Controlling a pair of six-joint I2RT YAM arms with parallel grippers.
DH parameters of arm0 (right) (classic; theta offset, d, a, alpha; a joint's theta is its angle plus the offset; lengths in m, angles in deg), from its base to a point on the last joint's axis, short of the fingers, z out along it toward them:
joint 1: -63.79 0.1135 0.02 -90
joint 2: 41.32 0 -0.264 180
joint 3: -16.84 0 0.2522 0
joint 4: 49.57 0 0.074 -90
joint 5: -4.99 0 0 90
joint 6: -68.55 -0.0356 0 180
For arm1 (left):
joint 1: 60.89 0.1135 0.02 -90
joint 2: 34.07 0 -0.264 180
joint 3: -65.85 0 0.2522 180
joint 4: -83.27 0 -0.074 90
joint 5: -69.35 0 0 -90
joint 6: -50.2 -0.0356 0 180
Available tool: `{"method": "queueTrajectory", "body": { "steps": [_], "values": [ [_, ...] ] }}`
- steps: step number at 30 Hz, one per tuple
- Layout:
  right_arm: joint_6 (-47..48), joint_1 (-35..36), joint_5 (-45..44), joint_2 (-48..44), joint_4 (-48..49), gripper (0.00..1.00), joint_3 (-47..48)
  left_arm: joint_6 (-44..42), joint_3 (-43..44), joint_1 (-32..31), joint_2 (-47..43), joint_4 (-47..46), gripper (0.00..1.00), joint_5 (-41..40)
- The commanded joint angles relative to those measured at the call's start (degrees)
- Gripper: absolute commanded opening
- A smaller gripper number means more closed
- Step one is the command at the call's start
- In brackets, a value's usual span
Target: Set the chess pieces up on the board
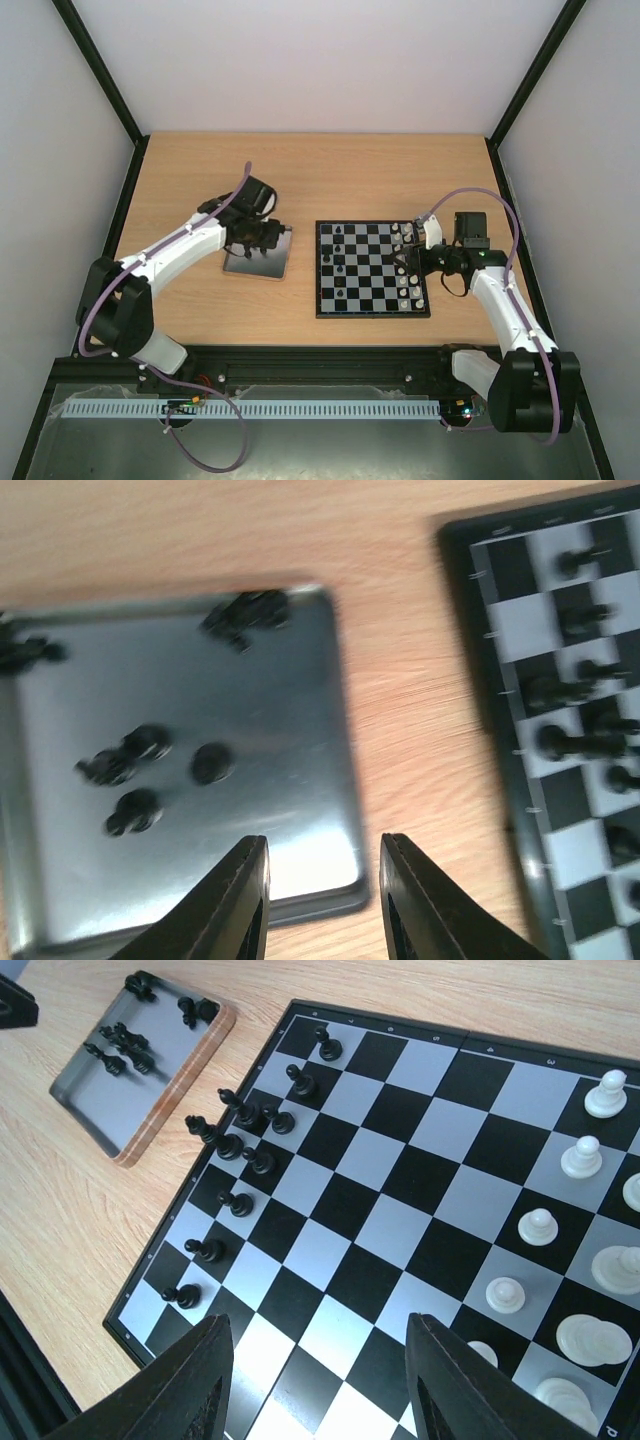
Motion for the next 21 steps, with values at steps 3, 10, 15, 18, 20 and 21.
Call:
{"method": "queueTrajectory", "body": {
  "steps": [3,10,15,18,20,21],
  "values": [
    [0.21,0.32,-0.82,1.18,-0.16,0.48,-0.57,0.79,-8.25,6.08,-0.77,-5.31,0.34,1.2],
    [0.08,0.32,-1.78,1.36,0.08,0.48,-0.74,-0.07,-8.95,6.87,2.23,-7.19,0.35,0.29],
    [-0.07,0.21,-2.53,1.28,0.41,0.48,-0.79,-0.21,-7.75,6.88,2.31,-6.64,0.35,0.55],
    [-0.12,0.23,-2.15,1.69,0.33,0.48,-0.69,-1.22,-7.42,6.86,2.22,-6.97,0.34,1.89],
    [-0.03,0.23,-1.74,1.8,0.24,0.48,-0.67,-2.31,-7.58,6.87,2.28,-7.86,0.34,3.89],
    [0.03,0.23,-1.5,1.81,0.24,0.48,-0.66,-2.42,-7.59,6.88,2.48,-8.19,0.34,4.04]
  ]
}}
